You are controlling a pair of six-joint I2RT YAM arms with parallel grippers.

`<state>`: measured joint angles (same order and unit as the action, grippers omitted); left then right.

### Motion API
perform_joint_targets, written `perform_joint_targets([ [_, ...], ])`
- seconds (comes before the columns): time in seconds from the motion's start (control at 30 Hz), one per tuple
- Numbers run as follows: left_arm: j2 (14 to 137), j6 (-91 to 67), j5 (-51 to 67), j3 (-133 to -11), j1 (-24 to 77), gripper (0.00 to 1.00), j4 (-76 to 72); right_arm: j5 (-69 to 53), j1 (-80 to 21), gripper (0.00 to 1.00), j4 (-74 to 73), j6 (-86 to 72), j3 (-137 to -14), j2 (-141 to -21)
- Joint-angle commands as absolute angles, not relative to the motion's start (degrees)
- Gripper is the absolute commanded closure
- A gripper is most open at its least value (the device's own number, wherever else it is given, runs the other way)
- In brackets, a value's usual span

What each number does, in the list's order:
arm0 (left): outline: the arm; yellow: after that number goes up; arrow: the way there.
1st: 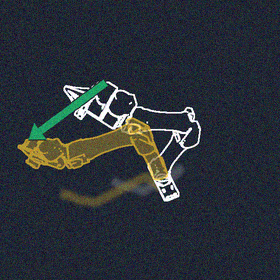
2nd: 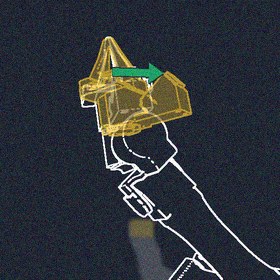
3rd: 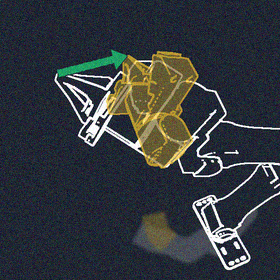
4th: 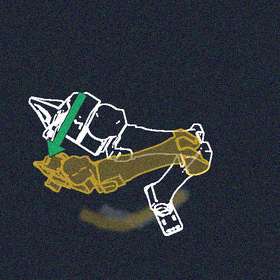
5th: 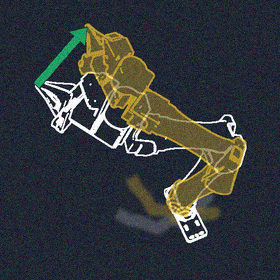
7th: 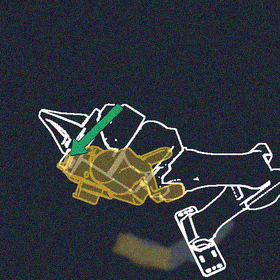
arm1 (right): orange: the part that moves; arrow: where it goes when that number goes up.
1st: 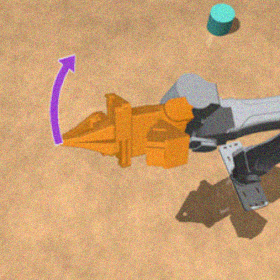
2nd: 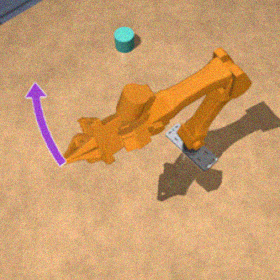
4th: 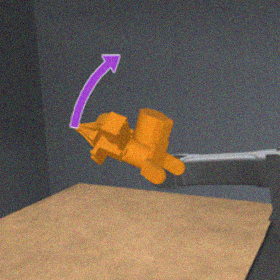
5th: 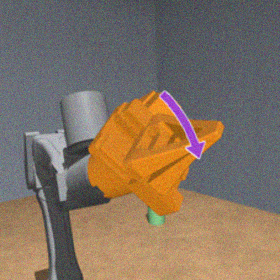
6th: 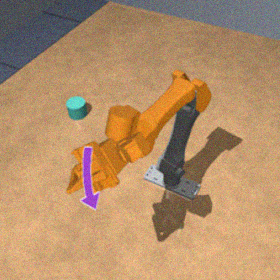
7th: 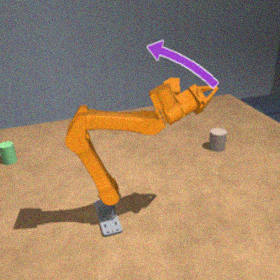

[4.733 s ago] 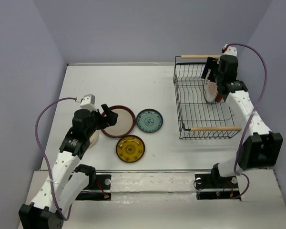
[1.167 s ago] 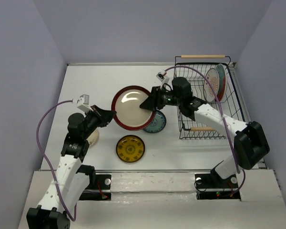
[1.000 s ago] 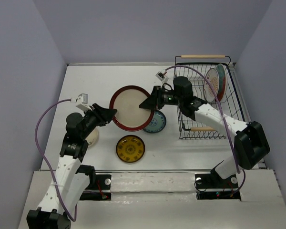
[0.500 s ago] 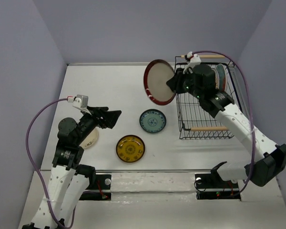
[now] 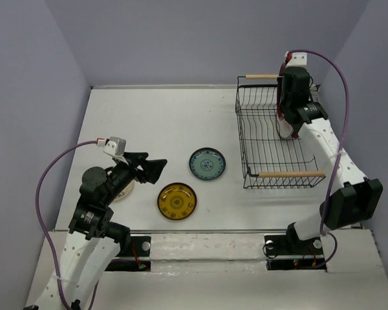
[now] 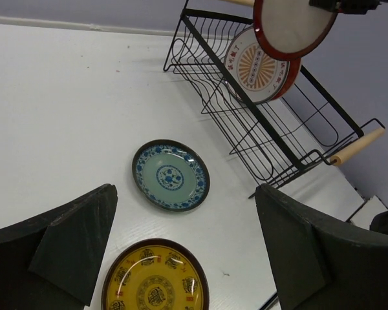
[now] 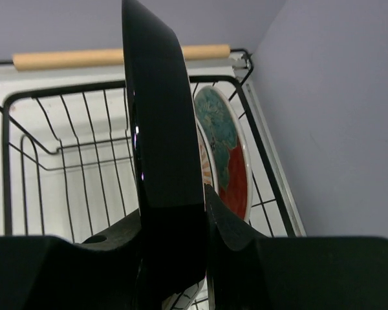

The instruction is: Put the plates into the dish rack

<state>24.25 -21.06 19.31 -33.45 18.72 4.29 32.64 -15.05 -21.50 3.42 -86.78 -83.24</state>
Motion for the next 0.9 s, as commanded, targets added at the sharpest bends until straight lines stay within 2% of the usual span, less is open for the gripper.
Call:
perform_joint_targets([
  [0.0,23.29,-19.86,18.81,-33.22,20.04,0.01,3.16,31.47,-12.84,0.93,-15.21,6.33,-91.05,-85.16],
  [0.37,23.64,-20.04,19.16,-32.96,20.83,0.01,3.08,24.44,-7.12,0.93,-15.03,3.17,-91.06,-93.68],
  [0.87,25.14,-20.13,19.25,-32.96,21.01,0.01,3.08,18.63,-4.39,0.93,-12.92,0.18,-88.07,-97.73],
])
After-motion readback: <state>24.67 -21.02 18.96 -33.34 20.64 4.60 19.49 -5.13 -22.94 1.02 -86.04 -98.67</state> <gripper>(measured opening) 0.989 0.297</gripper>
